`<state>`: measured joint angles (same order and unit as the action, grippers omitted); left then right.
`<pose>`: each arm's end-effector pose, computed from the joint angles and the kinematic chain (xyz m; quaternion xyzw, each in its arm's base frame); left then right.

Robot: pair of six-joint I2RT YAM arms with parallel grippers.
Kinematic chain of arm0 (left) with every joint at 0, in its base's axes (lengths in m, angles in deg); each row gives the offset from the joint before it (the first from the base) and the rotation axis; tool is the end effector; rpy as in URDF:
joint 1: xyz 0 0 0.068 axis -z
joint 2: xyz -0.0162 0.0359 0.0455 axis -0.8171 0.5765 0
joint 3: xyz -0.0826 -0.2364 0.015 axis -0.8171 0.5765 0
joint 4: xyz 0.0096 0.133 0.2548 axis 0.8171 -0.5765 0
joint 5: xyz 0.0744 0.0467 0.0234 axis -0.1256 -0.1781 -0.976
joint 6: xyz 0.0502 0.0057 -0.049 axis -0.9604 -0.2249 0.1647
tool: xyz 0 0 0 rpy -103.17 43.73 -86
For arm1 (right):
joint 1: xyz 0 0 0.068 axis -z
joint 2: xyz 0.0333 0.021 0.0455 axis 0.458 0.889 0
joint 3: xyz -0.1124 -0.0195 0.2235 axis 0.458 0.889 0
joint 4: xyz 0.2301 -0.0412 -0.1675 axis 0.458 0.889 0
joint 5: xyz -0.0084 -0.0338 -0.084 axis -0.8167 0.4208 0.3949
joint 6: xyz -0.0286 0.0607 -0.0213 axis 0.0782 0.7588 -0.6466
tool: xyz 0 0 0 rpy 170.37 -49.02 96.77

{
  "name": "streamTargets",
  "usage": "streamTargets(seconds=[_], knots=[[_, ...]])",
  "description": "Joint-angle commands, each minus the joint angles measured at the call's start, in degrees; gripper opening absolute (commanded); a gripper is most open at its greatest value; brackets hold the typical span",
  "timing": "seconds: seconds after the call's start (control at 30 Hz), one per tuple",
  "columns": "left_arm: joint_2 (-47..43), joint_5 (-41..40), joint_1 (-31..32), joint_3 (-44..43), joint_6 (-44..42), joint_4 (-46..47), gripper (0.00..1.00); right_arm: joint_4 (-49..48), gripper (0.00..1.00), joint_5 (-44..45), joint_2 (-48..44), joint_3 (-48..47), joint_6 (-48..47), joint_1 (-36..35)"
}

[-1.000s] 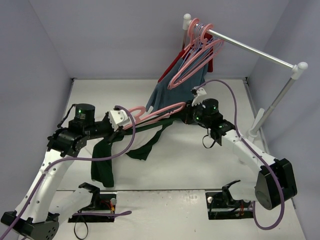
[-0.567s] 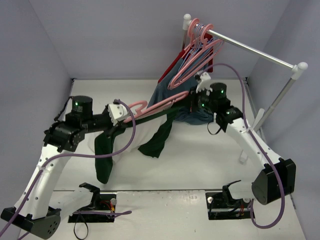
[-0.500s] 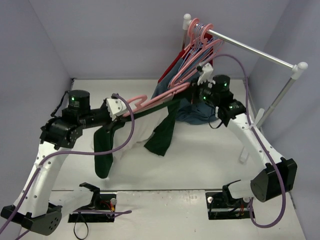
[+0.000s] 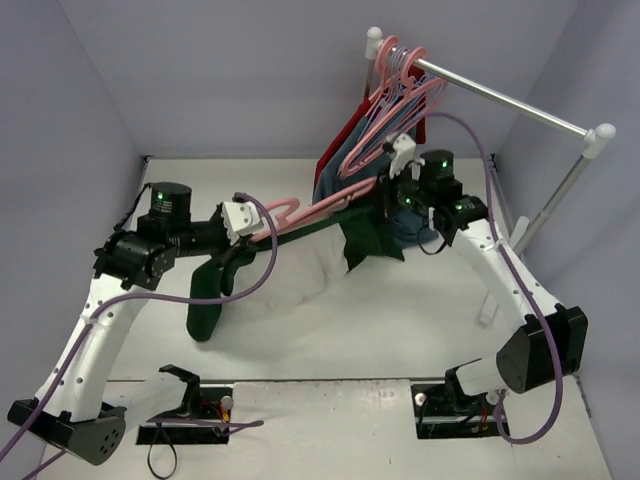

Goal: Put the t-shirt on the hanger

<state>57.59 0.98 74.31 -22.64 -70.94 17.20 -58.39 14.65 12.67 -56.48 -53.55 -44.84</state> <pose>0.2172 -0.1177 0.4092 0.5222 0.6444 -0.2503 0.4995 0.3522 0.1423 0.3616 -0.2981 0.7026 0.2801 0.5822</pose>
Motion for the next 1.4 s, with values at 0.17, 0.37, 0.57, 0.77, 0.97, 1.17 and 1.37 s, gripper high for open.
streamTargets(seconds=[0.17,0.37,0.57,0.77,0.97,1.17,1.37], knots=[[-3.73,-8.2,-1.41,4.01,4.43,-9.62,0.0,-5.87,0.0,13.88,1.21,9.83,-2.05,12.2],[-2.61,-8.74,-1.32,5.6,4.34,-9.33,0.0,-6.23,0.0,12.0,3.39,6.85,-1.5,17.01],[-1.72,-11.99,-0.65,5.88,3.76,-9.3,0.0,-6.0,0.0,11.18,4.36,2.23,-1.12,17.32],[3.88,-21.9,2.82,4.55,4.62,-9.62,0.0,-5.59,0.0,11.2,1.18,-1.87,-2.33,16.24],[8.91,-26.91,3.95,2.04,6.24,-9.53,0.0,-2.02,0.0,12.5,-1.17,-3.37,-3.77,12.73],[12.71,-28.3,6.87,-4.87,6.93,-10.9,0.0,1.42,0.0,15.01,-1.62,-7.2,-3.45,0.05],[14.04,-24.24,9.92,-19.53,7.6,-11.64,0.0,5.91,0.0,18.78,1.0,-18.86,-3.75,-15.89]])
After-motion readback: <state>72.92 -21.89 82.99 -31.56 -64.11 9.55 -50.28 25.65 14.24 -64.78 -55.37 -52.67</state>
